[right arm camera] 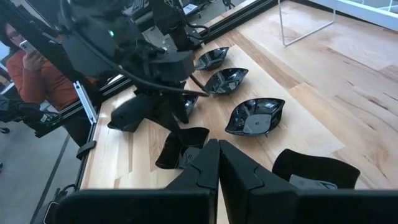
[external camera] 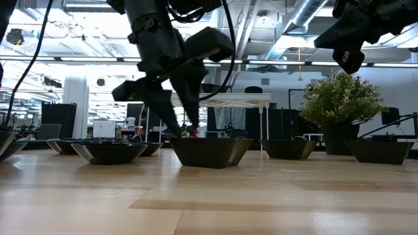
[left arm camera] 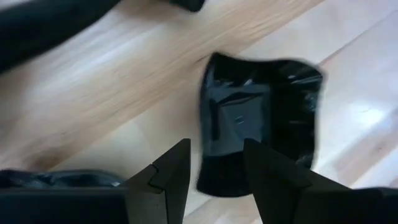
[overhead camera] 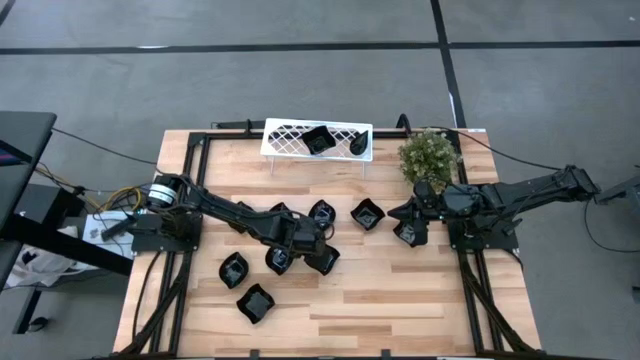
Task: Pick & Place Mini shaped plates
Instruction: Stack the black distorted square plate on top of the black distorted square plate on the shelf
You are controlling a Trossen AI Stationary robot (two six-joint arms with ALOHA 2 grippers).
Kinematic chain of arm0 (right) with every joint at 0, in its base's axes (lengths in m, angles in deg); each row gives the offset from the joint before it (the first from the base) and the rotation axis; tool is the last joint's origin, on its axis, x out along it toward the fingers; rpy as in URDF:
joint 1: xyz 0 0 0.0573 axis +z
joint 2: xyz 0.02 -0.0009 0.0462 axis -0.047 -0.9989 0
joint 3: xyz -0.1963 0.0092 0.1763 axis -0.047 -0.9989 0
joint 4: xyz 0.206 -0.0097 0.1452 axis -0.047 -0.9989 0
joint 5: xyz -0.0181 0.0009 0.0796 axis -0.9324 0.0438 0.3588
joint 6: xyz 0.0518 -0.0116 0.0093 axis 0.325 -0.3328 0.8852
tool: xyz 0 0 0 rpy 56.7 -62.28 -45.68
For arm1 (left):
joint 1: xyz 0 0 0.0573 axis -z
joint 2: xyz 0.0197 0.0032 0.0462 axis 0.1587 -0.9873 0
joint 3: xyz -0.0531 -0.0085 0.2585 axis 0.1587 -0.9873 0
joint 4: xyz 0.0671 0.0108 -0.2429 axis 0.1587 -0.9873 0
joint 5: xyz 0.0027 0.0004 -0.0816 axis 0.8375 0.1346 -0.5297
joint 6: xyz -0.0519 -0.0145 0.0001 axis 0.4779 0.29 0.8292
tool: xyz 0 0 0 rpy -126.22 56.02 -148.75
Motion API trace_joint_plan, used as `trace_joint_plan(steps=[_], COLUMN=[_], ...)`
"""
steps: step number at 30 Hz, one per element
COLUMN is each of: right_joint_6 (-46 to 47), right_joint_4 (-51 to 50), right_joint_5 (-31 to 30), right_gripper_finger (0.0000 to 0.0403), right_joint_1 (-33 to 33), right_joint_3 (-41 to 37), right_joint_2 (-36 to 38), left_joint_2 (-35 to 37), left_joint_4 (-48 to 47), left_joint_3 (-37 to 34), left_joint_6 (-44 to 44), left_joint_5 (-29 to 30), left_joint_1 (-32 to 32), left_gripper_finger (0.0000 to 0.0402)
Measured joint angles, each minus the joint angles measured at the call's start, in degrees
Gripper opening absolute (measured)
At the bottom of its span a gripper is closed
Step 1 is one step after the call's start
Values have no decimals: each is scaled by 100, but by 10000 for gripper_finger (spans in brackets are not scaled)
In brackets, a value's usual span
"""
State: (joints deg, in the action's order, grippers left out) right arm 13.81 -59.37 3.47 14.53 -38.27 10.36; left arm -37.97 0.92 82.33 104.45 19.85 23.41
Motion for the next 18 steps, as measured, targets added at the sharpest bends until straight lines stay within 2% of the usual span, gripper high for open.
trace_joint_plan(steps=[18], right_joint_6=[55], right_joint_4=[65], right_joint_5=[-1], right_gripper_finger=[2], right_joint_1=[0], right_joint_3=[0], right_joint_2=[0], left_joint_2=[-298], left_joint_4=[202], left_joint_3=[78], left_joint_6=[-151], left_joint_5=[-168], left_joint_1=[-41], left_gripper_finger=[150])
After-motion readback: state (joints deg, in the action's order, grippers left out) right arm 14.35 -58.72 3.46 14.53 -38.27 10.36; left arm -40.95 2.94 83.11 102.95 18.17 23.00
